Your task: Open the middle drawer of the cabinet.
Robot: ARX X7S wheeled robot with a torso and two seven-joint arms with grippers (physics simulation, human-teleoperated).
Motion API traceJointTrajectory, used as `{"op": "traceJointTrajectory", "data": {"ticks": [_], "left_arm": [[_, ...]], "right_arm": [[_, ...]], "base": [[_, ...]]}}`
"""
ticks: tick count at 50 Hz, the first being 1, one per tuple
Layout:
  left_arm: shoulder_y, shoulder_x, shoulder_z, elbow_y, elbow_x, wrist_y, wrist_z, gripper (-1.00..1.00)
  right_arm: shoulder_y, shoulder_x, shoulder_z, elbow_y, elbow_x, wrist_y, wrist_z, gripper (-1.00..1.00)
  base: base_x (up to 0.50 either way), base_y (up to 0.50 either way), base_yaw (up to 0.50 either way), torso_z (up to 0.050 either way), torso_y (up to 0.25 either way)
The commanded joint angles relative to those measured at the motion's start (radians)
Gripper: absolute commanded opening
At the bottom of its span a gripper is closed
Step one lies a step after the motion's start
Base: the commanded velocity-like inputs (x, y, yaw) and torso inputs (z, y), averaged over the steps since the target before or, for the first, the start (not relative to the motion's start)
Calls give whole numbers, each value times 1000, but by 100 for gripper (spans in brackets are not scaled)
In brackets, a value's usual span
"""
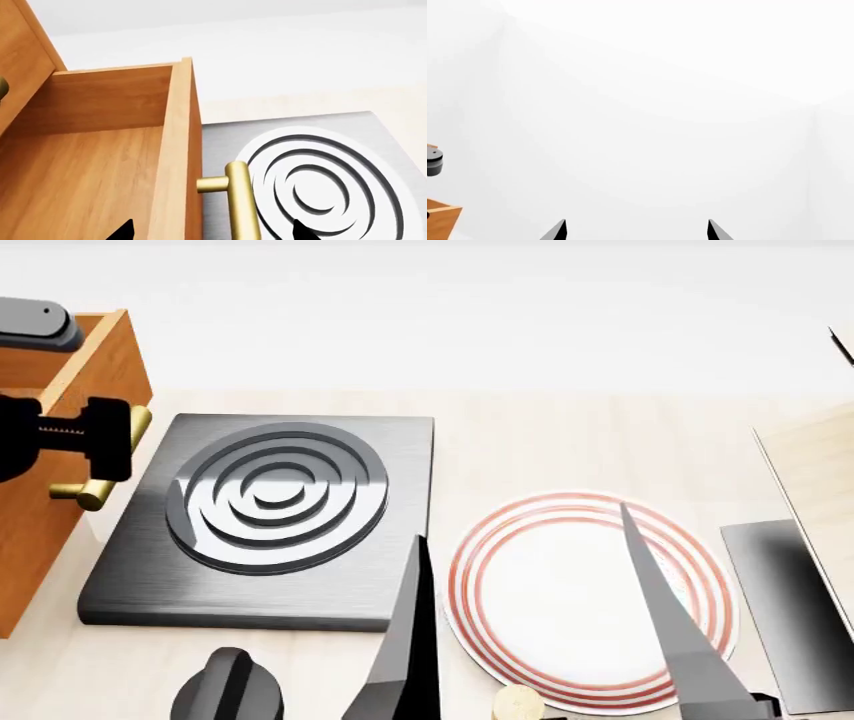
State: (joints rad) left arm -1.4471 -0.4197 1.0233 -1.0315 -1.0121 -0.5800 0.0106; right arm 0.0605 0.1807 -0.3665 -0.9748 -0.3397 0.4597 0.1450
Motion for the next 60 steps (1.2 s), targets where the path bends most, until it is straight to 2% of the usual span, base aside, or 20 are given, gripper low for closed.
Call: {"op": "traceJointTrajectory", "data": {"ticks": [1, 30, 41, 60], "left_arm": [[2, 27, 5, -69, 15, 29, 31, 100], [31, 40, -4, -86, 15, 42, 38, 100], [60, -15, -32, 118, -41, -29, -33, 100], [59, -10, -50, 148, -67, -50, -44, 100]], "right_arm": [[2, 5, -3, 3, 3, 1, 5, 100], [-3, 19, -11, 1, 8, 1, 16, 100], [-1, 23, -12, 4, 10, -1, 21, 100], [1, 28, -11, 5, 20, 0, 25, 100]], "base": [[0, 0, 0, 0, 0], [0, 0, 0, 0, 0], [0, 0, 0, 0, 0], [0, 0, 0, 0, 0]]}}
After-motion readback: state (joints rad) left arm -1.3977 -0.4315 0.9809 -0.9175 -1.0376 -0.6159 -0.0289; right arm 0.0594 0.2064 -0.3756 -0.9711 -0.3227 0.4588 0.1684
